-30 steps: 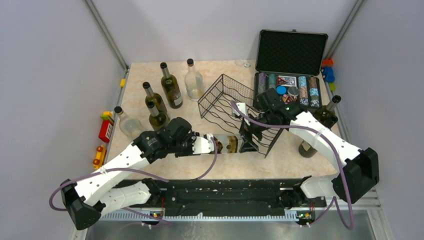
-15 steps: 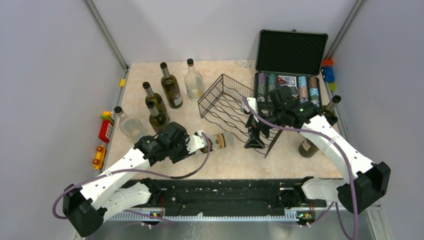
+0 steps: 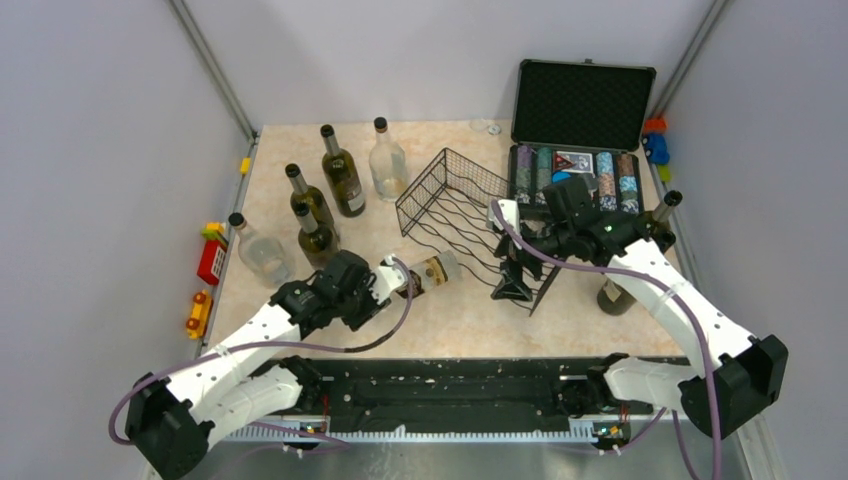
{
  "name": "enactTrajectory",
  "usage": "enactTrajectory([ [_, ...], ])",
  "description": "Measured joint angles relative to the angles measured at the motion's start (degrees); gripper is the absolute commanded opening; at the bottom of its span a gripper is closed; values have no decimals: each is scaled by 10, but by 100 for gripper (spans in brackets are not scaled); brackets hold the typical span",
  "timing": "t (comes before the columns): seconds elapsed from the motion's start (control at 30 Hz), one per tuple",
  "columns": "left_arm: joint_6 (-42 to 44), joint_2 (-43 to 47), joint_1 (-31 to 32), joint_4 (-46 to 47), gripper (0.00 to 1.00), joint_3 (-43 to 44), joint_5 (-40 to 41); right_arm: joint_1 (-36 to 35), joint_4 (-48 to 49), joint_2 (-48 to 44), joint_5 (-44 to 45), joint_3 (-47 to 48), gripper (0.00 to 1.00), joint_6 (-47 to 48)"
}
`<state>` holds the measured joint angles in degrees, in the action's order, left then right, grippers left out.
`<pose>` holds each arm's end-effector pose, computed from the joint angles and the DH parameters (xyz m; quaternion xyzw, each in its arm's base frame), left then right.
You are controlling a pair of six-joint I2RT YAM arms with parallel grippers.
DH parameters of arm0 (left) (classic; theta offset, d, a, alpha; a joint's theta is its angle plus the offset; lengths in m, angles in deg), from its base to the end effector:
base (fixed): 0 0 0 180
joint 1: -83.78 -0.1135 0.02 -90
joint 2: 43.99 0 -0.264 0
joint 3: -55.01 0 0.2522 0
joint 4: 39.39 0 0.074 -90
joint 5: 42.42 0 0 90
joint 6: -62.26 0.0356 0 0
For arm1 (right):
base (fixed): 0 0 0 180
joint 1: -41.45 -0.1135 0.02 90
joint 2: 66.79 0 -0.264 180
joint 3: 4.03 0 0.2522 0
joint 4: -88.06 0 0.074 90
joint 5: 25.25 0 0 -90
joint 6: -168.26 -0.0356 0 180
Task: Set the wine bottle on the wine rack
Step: Pick up the wine bottle from the center of the board, then place the wine bottle in the wine rack.
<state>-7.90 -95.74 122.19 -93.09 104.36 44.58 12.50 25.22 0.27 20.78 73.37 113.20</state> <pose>0.1318 -0.1069 0.2193 0.4721 0.8316 -0.0717 0.2836 0.1857 0.1310 0.3229 -0.5667 0.6814 0.3384 0.3162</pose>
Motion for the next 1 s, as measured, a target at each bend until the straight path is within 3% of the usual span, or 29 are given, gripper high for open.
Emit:
enactTrajectory([
  [1.0,-33,-31,-52,82,0,-5,-68,0,15,-17,15,-23,99,0],
])
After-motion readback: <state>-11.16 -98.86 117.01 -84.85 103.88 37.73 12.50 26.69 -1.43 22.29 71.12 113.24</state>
